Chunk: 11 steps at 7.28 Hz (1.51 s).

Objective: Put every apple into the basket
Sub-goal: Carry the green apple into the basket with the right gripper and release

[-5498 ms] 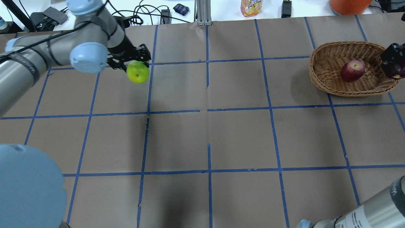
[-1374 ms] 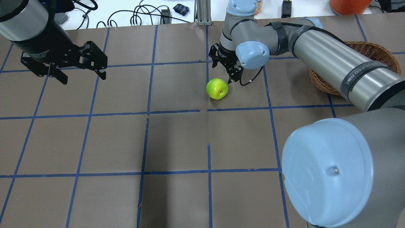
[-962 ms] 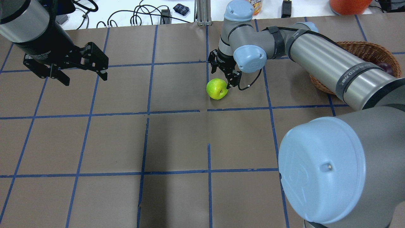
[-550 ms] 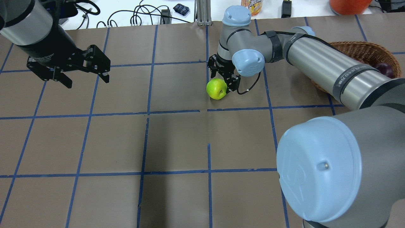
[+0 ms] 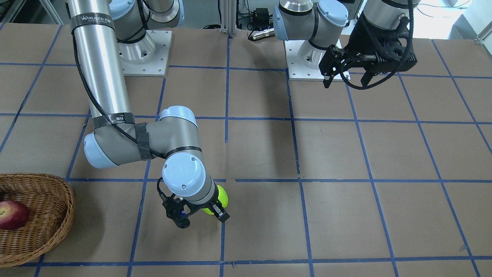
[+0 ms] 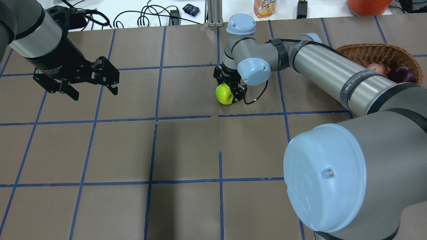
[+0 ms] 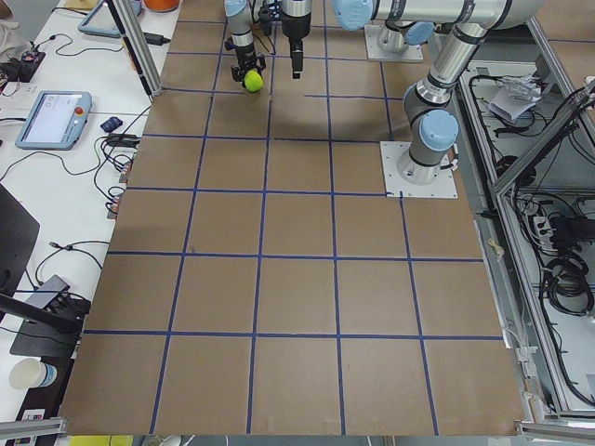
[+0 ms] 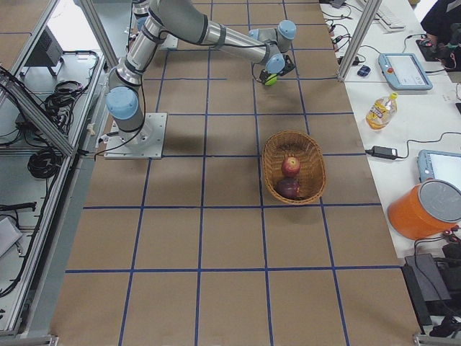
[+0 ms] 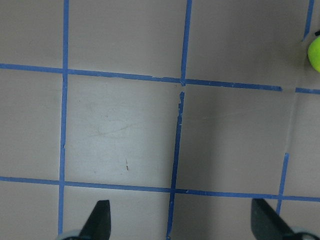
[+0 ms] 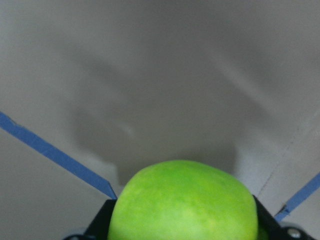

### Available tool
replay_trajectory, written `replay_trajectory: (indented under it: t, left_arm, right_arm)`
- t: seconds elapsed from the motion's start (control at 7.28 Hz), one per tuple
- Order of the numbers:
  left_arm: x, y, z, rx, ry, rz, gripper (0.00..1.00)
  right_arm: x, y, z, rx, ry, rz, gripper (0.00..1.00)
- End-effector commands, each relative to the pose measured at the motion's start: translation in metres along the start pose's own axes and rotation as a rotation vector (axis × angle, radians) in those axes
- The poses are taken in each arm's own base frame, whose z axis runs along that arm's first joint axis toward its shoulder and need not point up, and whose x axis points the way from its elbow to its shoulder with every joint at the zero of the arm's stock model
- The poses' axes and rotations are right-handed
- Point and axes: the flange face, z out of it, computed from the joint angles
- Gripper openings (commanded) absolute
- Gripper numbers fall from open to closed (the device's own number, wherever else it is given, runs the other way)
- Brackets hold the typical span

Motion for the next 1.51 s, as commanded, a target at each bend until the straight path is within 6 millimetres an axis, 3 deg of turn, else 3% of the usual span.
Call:
replay_trajectory:
  t: [0.0, 0.14, 0.27, 0.41, 0.69, 0.82, 0.96, 1.24, 1.37]
  left_arm:
    - [0.000, -0.004, -0.007, 0.059, -0.002, 0.000, 1.00]
    - [0.001, -0.001, -0.010, 0.064, 0.001, 0.002, 1.00]
    - [0.001, -0.001, -0.010, 0.067, 0.006, 0.002, 1.00]
    - [0.003, -0.001, -0.010, 0.064, 0.010, 0.004, 1.00]
    - [0.010, -0.008, 0.018, 0.021, 0.002, 0.024, 1.00]
    - [0.010, -0.006, 0.005, 0.046, 0.012, 0.023, 1.00]
    - [0.009, 0.001, -0.006, 0.071, -0.001, 0.028, 1.00]
    - [0.008, -0.012, 0.013, 0.058, 0.002, 0.020, 1.00]
    - [0.008, -0.016, 0.018, 0.061, -0.004, 0.020, 1.00]
  right_arm:
    - [0.000, -0.006, -0.034, 0.037, -0.036, -0.009, 0.00]
    - [0.004, -0.022, -0.067, 0.069, -0.082, -0.052, 0.00]
    - [0.018, -0.064, -0.097, 0.110, -0.083, -0.074, 0.00]
    - [0.047, -0.110, -0.116, 0.106, -0.023, -0.088, 0.00]
    - [0.121, -0.195, -0.164, 0.127, 0.065, -0.249, 0.00]
    - [0.157, -0.239, -0.176, 0.127, 0.086, -0.293, 0.00]
    - [0.184, -0.270, -0.176, 0.114, 0.095, -0.350, 0.00]
    - [0.215, -0.304, -0.170, 0.111, 0.129, -0.406, 0.00]
    - [0.224, -0.319, -0.158, 0.110, 0.173, -0.403, 0.00]
